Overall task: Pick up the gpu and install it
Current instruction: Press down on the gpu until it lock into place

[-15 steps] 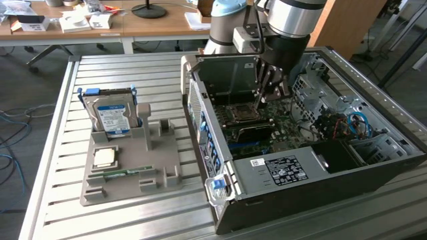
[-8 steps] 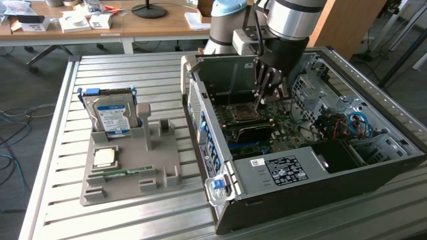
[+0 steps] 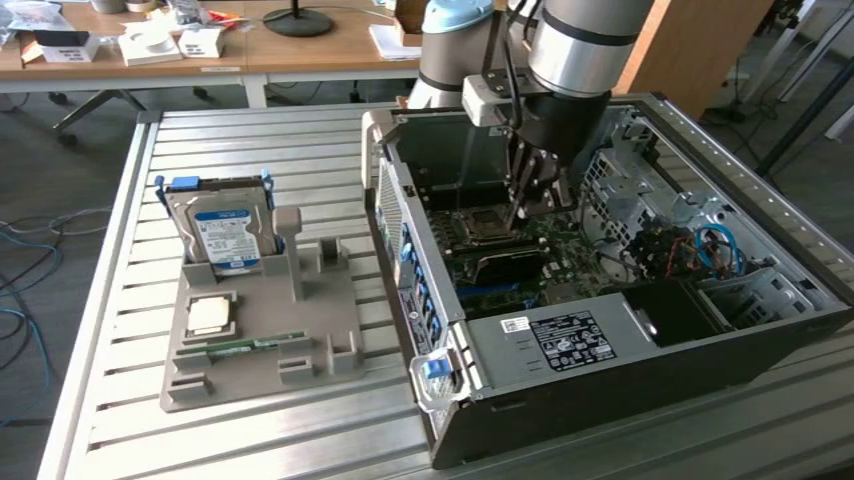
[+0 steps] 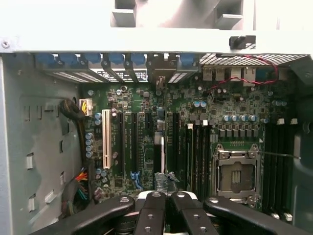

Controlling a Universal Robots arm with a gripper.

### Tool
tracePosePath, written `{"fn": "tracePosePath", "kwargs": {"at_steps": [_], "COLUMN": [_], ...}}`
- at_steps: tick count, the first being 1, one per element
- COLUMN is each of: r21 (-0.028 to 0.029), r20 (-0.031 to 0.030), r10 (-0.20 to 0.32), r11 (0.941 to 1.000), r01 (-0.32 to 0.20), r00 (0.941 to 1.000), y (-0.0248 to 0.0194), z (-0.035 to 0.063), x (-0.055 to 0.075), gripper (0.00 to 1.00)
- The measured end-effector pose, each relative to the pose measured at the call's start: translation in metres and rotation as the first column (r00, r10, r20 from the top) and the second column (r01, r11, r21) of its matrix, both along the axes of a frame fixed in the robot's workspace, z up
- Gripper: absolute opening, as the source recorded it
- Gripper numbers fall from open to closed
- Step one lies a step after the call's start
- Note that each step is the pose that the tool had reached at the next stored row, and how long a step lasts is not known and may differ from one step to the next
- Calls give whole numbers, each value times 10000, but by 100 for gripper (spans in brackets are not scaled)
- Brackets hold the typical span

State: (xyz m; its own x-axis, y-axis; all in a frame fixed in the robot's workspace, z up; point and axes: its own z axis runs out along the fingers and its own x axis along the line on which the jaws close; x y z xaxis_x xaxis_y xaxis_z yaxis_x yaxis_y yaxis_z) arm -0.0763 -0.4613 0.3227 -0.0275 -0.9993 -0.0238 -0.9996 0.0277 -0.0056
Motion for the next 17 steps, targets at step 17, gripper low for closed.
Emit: {"fn": "tracePosePath", "kwargs": {"at_steps": [17], "r21": [11], "r20": [0], "r10": [-1], "r11": [10000], "r01": [1], "r00": [10000], "y": [0], "z": [-221], "x": [-35], "gripper": [11]}}
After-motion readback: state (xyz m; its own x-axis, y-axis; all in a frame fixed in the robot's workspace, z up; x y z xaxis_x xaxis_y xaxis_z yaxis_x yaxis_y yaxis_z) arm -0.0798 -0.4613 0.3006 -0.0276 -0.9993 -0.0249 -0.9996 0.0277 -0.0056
